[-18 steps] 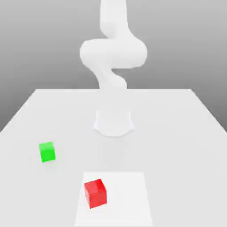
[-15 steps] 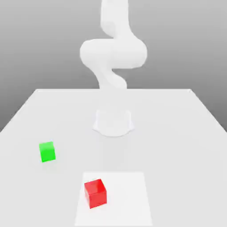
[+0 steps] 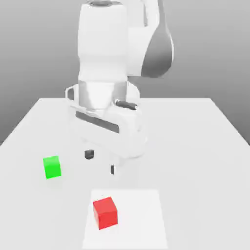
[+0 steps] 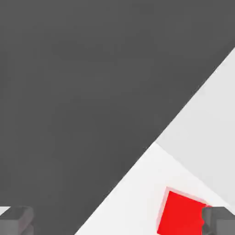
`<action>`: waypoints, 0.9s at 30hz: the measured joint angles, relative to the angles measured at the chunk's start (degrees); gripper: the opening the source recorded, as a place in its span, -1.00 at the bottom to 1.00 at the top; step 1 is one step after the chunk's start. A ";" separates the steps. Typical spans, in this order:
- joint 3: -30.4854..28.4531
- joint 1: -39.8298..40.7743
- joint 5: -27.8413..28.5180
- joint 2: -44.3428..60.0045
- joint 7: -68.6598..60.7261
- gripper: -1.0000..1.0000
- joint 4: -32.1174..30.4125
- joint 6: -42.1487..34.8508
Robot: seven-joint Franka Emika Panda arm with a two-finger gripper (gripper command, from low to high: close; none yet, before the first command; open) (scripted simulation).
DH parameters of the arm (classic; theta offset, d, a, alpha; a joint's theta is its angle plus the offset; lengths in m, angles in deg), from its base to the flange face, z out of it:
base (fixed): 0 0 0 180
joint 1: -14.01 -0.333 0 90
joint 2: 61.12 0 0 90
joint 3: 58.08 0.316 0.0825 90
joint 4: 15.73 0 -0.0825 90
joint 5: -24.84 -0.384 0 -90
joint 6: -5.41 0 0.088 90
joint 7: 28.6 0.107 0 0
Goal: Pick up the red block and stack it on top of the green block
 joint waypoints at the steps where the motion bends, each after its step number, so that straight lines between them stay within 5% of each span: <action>1: -0.16 0.20 0.37 2.09 2.72 0.00 -0.87 1.06; 9: -3.80 -1.98 4.89 18.78 12.63 0.00 -1.51 13.27; 10: -4.16 -2.26 5.20 19.86 12.89 -1.00 -1.35 14.17; 17: -4.08 -2.20 5.18 19.64 12.89 -1.00 -1.39 14.11; 23: -2.52 -0.91 1.41 8.55 10.43 -1.00 -3.25 4.90; 27: -6.59 8.08 1.85 2.21 16.20 -1.00 -7.57 2.94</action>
